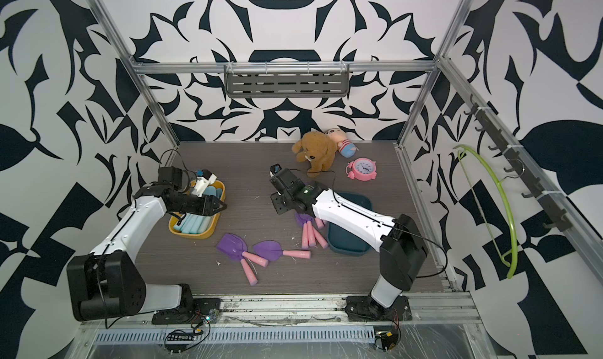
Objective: Sort the small shovels by color and place them into the storage box
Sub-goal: Place the shovel in the storage box, then pick up the shovel from the center of the board.
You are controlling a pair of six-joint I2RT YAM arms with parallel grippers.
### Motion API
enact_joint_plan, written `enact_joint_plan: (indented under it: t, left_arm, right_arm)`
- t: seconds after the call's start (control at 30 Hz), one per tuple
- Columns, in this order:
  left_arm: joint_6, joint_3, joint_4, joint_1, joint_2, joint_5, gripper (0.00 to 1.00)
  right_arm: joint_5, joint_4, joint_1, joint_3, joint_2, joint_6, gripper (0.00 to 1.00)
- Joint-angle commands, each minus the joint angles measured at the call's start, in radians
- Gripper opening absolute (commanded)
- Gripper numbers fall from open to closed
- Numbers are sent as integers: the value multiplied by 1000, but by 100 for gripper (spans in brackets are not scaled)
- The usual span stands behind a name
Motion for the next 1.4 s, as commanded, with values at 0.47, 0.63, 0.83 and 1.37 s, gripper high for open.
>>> enact_joint_plan:
  t: [0.47,0.63,0.83,1.37]
  left_arm:
    - [50,56,-43,-344,159,-49,47]
    - [51,82,-54,-375,190,-57,47]
    - [50,96,-54,-381,199,-70,47]
    - [58,90,-79,-381,184,-92,47]
  right_arm:
    - [-149,-453,-189,20,141,96,40]
    - [-211,-424,-188,-7,166,110,40]
    - [-224,-403,-188,-10,201,111,39]
    - [-158,-350,-197,-19,308,102,34]
